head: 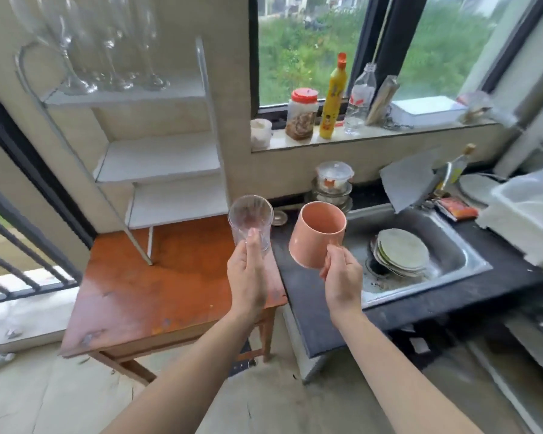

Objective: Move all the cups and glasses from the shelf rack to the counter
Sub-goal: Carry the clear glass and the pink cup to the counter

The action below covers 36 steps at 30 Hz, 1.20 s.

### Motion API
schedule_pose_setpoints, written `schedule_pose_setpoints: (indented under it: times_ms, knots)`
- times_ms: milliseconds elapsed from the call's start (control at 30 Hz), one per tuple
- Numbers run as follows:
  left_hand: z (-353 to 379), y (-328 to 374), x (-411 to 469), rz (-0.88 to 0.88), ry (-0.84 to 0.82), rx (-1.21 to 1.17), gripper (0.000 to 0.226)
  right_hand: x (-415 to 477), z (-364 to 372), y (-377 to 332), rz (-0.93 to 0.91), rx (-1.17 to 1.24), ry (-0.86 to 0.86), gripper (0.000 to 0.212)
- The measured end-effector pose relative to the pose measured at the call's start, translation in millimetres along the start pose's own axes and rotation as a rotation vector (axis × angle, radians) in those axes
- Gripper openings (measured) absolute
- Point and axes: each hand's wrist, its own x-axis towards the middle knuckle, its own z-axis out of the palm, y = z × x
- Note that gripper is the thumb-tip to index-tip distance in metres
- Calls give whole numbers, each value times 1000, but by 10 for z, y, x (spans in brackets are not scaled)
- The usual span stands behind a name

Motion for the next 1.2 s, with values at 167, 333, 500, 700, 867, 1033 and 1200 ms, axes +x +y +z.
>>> schedule_pose_setpoints:
  times_ms: [167,333,500,700,867,1033,1200]
  knots:
    - [803,256,-485,10,-198,-27,52,-6,-1001,-274,1,130,247,34]
    - [1783,387,-1202,2,-357,-27,58,-112,-2352,-392,-20,176,486,36]
    - [2920,425,-2354,-114,-505,-47,42,-395,-4002,-323,39,170,703,48]
    - [4096,452,-3844,-177,-772,-21,54,-796,-5776,-335,87,131,969,51]
    - [4946,446,-4893,-164,-1009,20,41,-1174,-6954,-173,145,105,1144,47]
    - [5843,284,-5854,-154,-1223,75,48,-1440,-8075,59,189,75,1356,46]
    - [6765,139,-6788,-115,-1401,75,39,-1486,-9167,252,268,72,1495,59]
